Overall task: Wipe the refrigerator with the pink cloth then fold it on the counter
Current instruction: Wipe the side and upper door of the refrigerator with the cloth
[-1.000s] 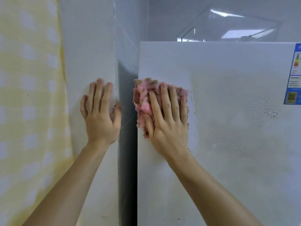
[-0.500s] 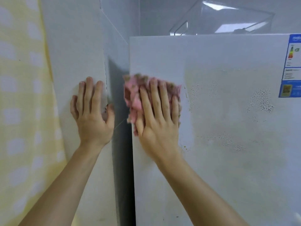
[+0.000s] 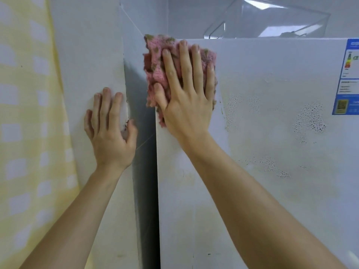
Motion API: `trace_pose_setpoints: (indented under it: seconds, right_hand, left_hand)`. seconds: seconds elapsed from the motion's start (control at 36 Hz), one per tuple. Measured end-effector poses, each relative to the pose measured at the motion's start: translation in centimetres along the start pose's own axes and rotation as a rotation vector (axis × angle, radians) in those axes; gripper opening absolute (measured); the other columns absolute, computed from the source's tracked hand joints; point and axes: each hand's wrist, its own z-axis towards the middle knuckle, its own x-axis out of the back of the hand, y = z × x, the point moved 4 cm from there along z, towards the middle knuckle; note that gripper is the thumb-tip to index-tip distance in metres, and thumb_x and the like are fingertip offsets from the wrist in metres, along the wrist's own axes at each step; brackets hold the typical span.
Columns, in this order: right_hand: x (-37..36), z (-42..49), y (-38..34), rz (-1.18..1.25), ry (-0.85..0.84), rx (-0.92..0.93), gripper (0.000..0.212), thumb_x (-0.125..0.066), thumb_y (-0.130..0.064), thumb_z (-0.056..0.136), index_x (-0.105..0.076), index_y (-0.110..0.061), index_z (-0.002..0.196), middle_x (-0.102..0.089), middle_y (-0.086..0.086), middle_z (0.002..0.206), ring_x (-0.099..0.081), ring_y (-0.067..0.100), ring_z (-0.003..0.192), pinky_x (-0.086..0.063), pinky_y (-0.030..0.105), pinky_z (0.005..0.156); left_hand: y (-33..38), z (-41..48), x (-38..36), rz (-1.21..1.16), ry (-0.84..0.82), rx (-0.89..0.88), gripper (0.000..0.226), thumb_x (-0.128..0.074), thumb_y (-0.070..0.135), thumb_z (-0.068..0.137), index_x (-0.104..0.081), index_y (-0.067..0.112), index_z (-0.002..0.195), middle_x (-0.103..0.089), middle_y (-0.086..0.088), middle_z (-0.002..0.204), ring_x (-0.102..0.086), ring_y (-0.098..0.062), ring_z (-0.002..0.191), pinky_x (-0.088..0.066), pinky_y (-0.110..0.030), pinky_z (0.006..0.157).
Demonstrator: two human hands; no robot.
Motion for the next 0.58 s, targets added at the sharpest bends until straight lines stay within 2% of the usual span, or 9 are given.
trace_pose_setpoints:
  seconds: [0.11,0.33,0.44,0.58]
  right_hand:
    - [0.4,-2.3,-0.5,0.036,-0.014,-0.033,0.053,-0.040,-0.042,0.111,-0.040,-0.024,0.161,-0.033,0.004,0.170,-0.025,0.023,0.160,-0.013,0.046,0.132]
    - [2.0,-14.1,-0.8,0.077,-0.153,0.025,0.055,-0.050,-0.037,0.110,-0.038,-0.025,0.162,-0.027,0.002,0.172,-0.021,0.023,0.161,-0.020,0.050,0.130]
    - [1.8,-13.4,-0.9,0.076,-0.154,-0.020,0.055,-0.052,-0.034,0.108,-0.038,-0.028,0.162,-0.027,0.000,0.172,-0.021,0.021,0.161,-0.021,0.050,0.129]
    - [1.2,-7.8,-0.7,0.106,-0.064,-0.021,0.050,-0.045,-0.033,0.111,-0.043,-0.026,0.160,-0.032,0.001,0.170,-0.024,0.020,0.160,-0.015,0.046,0.131]
  left_hand:
    - [-0.1,0.0,-0.1,0.000,-0.011,0.000,0.061,-0.050,0.029,0.104,-0.036,0.016,0.162,-0.028,-0.007,0.172,-0.020,-0.026,0.161,-0.014,-0.051,0.130]
    - [-0.4,-0.1,-0.1,-0.018,-0.043,-0.009,0.059,-0.048,0.032,0.109,-0.033,0.015,0.164,-0.024,-0.009,0.173,-0.015,-0.024,0.163,-0.014,-0.057,0.129]
    - [-0.3,-0.1,-0.2,-0.016,-0.026,-0.001,0.058,-0.047,0.033,0.109,-0.035,0.015,0.163,-0.027,-0.009,0.173,-0.017,-0.025,0.162,-0.015,-0.057,0.129]
    - [-0.2,-0.1,-0.1,0.000,-0.002,-0.008,0.060,-0.052,0.027,0.105,-0.037,0.014,0.162,-0.030,-0.010,0.171,-0.021,-0.028,0.161,-0.016,-0.055,0.129]
